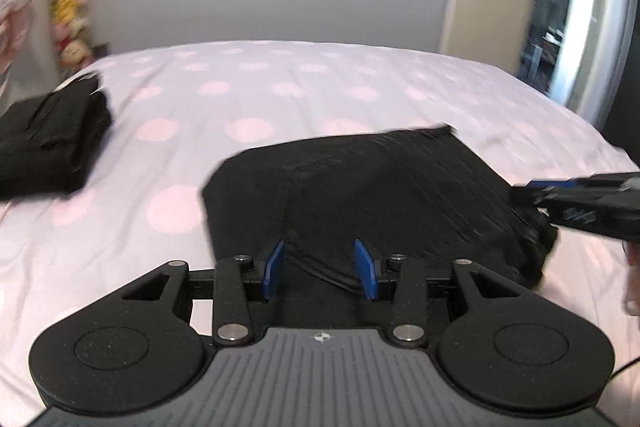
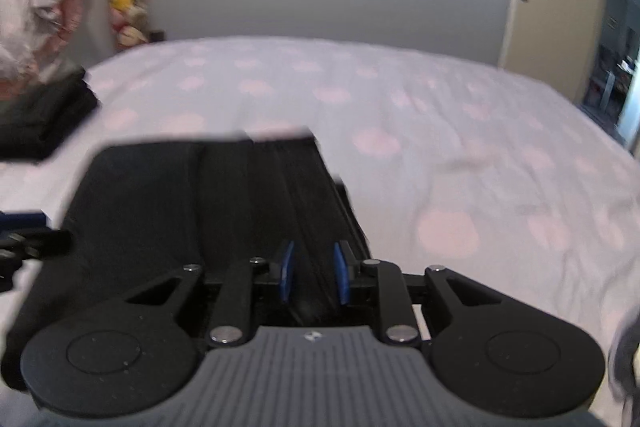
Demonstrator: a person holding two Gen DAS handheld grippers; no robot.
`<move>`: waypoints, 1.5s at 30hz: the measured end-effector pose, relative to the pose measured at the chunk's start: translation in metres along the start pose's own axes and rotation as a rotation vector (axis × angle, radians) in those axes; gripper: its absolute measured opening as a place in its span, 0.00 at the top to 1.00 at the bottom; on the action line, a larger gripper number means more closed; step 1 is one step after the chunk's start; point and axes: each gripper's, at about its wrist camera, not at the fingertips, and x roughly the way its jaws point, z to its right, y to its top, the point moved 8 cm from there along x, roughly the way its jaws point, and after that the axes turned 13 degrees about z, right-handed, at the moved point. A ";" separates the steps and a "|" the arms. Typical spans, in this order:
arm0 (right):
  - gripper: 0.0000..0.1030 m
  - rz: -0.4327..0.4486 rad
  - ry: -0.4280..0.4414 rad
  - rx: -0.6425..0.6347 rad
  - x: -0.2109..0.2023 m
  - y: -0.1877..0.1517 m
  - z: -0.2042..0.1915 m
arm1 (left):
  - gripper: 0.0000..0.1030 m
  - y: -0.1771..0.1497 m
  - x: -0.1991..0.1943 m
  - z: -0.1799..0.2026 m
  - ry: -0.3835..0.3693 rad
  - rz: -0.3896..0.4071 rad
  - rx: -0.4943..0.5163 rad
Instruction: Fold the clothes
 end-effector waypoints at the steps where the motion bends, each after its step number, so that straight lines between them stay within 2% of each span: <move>1: 0.75 0.008 0.026 -0.024 0.002 0.010 -0.010 | 0.56 0.000 0.001 -0.008 0.016 -0.007 -0.023; 6: 0.76 0.045 0.130 -0.117 0.025 0.046 -0.061 | 0.55 -0.001 0.003 -0.041 0.071 -0.034 -0.129; 8: 0.76 0.024 0.153 -0.131 0.041 0.050 -0.078 | 0.54 -0.001 0.004 -0.052 0.083 -0.042 -0.167; 15: 0.77 -0.180 0.114 -0.074 0.090 0.007 -0.082 | 0.49 -0.007 0.005 -0.073 0.110 -0.082 -0.255; 19: 0.77 -0.185 0.119 -0.132 0.098 -0.011 -0.088 | 0.49 -0.012 0.010 -0.074 0.102 -0.116 -0.283; 24: 0.76 -0.229 0.114 -0.138 0.103 -0.008 -0.089 | 0.48 -0.014 0.011 -0.071 0.098 -0.121 -0.274; 26: 0.77 -0.248 0.125 -0.144 0.103 0.000 -0.087 | 0.47 -0.013 0.010 -0.072 0.104 -0.119 -0.270; 31: 0.76 -0.200 0.139 -0.109 0.067 0.023 -0.076 | 0.43 -0.010 0.007 -0.073 0.106 -0.111 -0.285; 36: 0.76 -0.185 0.172 -0.141 0.024 0.029 -0.060 | 0.40 -0.009 0.009 -0.070 0.094 -0.115 -0.273; 39: 0.76 -0.213 0.175 -0.147 0.011 0.018 -0.050 | 0.39 -0.009 0.010 -0.067 0.114 -0.115 -0.229; 41: 0.76 -0.238 0.163 -0.154 0.008 0.008 -0.044 | 0.39 -0.009 0.009 -0.064 0.152 -0.098 -0.180; 45: 0.76 -0.277 0.144 -0.118 0.015 -0.020 -0.035 | 0.38 -0.007 0.005 -0.066 0.236 -0.001 -0.131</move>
